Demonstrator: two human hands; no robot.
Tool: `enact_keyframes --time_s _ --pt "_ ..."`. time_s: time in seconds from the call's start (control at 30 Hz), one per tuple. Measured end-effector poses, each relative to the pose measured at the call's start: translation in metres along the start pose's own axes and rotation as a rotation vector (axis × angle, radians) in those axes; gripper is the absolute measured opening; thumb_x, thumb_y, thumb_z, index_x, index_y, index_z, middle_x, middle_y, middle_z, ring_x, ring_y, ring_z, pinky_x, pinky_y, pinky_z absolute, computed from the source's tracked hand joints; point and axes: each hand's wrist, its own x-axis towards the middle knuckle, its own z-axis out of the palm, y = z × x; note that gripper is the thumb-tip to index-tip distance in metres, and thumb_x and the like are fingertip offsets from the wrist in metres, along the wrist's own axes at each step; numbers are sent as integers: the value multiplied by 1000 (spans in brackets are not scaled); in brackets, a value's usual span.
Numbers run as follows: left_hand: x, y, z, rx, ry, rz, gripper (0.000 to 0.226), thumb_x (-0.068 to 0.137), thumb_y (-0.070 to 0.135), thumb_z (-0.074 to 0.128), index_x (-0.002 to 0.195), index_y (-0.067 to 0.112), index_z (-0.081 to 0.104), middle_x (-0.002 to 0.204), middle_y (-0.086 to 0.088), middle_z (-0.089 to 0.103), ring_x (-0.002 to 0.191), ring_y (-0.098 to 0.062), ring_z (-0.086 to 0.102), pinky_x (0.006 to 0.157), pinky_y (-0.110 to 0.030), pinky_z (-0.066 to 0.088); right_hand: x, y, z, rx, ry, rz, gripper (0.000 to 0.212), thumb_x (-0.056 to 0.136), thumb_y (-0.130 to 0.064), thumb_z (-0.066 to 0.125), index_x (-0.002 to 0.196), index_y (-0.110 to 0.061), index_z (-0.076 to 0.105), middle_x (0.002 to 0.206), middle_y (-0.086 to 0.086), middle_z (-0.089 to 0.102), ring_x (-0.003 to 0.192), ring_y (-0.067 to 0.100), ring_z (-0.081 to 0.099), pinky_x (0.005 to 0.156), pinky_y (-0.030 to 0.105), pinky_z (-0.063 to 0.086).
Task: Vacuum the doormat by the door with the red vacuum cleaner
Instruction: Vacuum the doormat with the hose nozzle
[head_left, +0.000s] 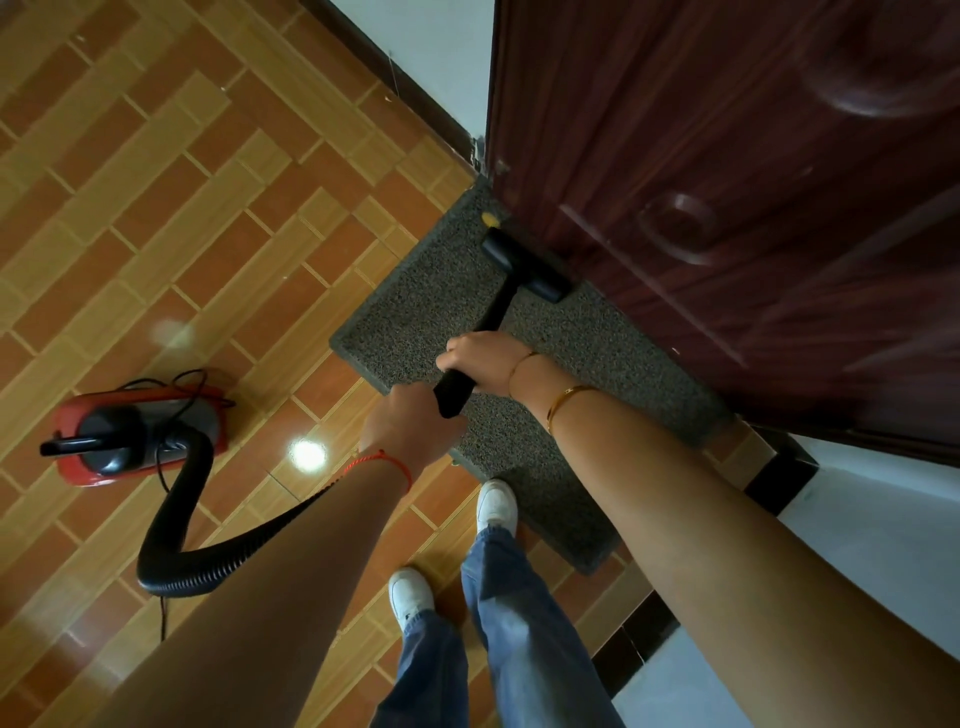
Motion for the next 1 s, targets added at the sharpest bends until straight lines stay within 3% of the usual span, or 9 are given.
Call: enact_keyframes --time_s 0.37,0.7,1.0 --pt "-42 -61 18 81 9 0 24 80 37 58 72 15 58 67 -1 61 52 -15 56 41 -21 36 0 -70 26 43 -33 -55 19 88 -2 54 106 -7 58 109 13 58 99 31 62 75 40 51" --pt "-94 -137 47 85 -47 11 21 77 36 59 73 16 58 57 1 60 46 -13 57 39 -19 37 -13 -163 62 115 -17 -5 17 89 -4 54 104 -8 60 108 9 61 97 25 62 66 28 37" --pt "-140 -203 79 178 -59 74 22 78 40 60 78 18 57 63 2 60 49 -12 57 40 -20 37 -28 -246 110 222 -17 80 5 91 -7 52 90 -11 56 101 8 62 90 26 64 71 35 51"
